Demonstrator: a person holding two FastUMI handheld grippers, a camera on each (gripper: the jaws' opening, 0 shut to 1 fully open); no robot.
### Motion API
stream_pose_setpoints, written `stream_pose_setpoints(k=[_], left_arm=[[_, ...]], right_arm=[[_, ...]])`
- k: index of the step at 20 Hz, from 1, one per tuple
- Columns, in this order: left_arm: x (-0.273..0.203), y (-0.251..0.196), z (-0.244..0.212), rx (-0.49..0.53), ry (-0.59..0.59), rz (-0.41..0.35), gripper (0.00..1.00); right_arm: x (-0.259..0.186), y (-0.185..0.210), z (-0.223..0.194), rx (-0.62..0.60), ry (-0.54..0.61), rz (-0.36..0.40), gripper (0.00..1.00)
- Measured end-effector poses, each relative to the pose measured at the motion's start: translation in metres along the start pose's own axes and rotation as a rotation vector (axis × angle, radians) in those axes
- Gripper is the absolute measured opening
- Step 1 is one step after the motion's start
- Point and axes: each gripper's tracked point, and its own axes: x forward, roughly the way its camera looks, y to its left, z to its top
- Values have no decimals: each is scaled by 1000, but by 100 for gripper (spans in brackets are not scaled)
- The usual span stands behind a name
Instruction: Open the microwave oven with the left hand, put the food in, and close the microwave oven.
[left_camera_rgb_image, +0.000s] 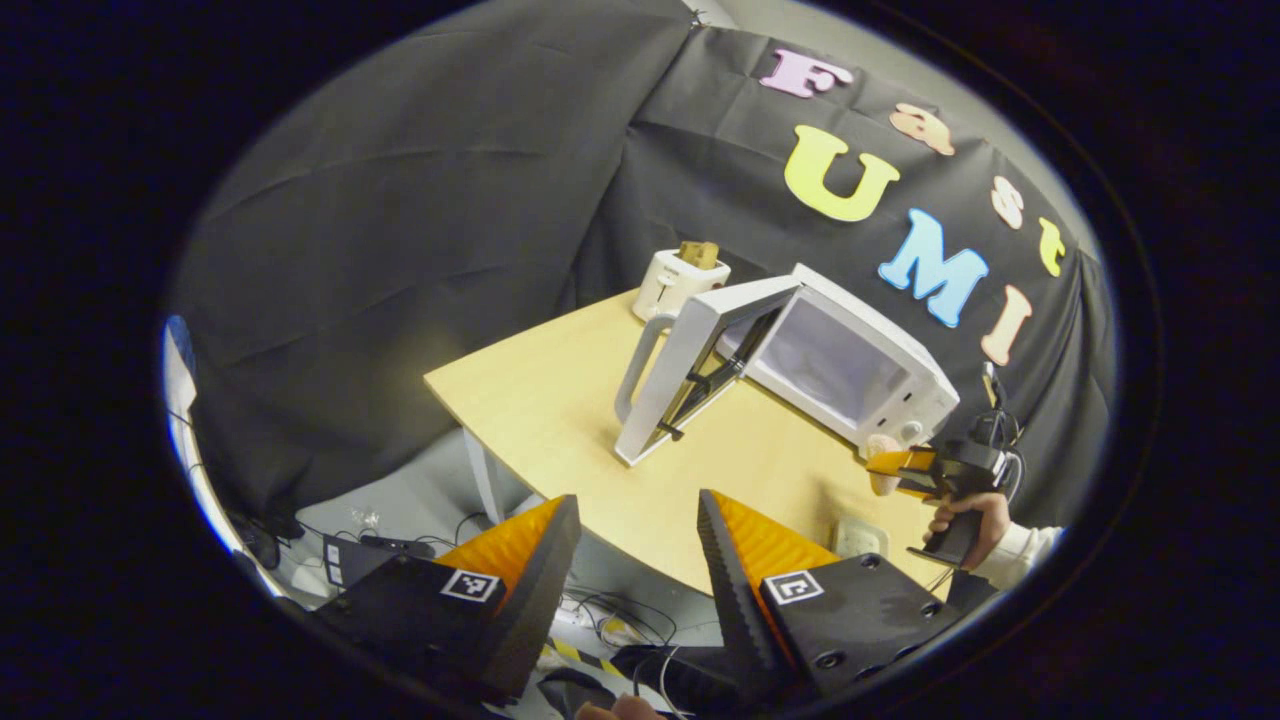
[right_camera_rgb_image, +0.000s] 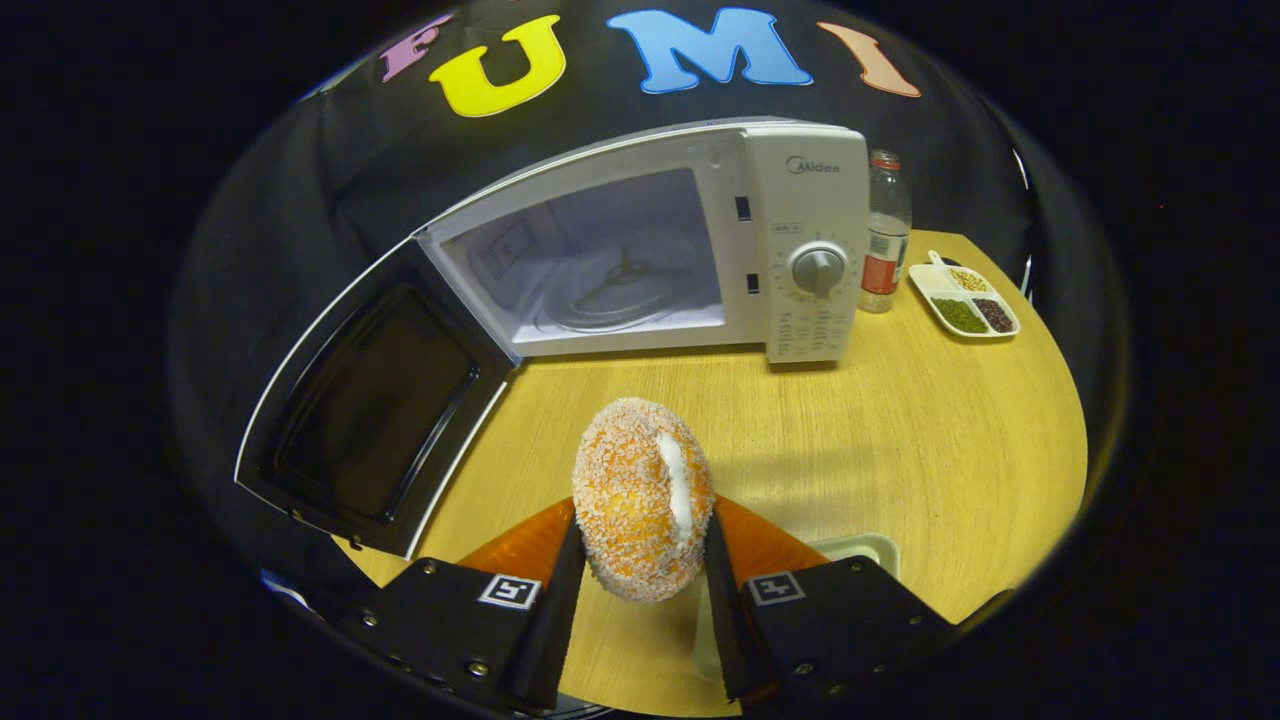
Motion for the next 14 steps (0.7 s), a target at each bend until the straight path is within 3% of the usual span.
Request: stream_pose_setpoints(k=[7, 9, 14], left_arm=[[11, -16, 2, 36, 69, 112, 81], [7, -14, 7, 56, 80, 151, 87], [-11, -9, -2, 53, 108, 222, 87]], right_arm=[[67, 47, 46, 59, -76, 141, 60], [90, 54, 57, 102, -104, 135, 60], [136, 71, 99, 201, -190, 134, 60]])
